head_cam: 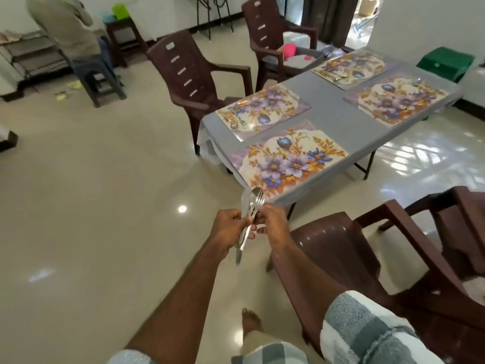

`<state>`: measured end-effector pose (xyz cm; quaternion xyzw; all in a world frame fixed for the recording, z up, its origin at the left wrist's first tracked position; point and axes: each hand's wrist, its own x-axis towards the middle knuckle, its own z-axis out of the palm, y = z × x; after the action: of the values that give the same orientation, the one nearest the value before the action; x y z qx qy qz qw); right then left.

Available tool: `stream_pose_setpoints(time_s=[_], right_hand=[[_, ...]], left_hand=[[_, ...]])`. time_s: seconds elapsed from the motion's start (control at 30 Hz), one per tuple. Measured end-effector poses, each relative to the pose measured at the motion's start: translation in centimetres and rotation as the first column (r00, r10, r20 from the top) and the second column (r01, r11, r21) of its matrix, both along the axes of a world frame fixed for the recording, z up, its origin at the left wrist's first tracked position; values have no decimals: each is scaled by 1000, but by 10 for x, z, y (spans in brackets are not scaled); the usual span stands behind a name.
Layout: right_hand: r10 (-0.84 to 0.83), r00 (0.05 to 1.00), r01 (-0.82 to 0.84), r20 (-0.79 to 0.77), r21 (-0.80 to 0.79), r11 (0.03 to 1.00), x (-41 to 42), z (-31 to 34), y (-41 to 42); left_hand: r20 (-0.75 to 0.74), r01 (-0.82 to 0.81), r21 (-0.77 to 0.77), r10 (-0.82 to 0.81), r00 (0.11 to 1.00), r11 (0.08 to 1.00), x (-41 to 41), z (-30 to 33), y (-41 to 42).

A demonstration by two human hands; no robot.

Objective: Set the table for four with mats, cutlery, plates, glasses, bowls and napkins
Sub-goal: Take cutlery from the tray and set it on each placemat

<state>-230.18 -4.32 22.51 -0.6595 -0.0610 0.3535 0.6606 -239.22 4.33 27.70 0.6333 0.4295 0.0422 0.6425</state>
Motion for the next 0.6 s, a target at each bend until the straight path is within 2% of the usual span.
stream_pose_setpoints(time_s=[0.17,0.3,0.43,0.6], right_hand=[[-22,1000,22,-22,13,1000,55,5,73],[-85,994,83,-69,-29,996,103,4,114],[-113,988,110,-106,-31,993,138,-13,153],[-154,986,146,-60,-123,982,173,-27,205]], left_hand=[[34,-7,-15,7,999,1000,57,0,78],[36,35,-101,-31,999,994,107,-13,121],[35,130,-134,-126,991,982,152,-31,171],[10,259,-183,-262,965,948,200,-49,236]])
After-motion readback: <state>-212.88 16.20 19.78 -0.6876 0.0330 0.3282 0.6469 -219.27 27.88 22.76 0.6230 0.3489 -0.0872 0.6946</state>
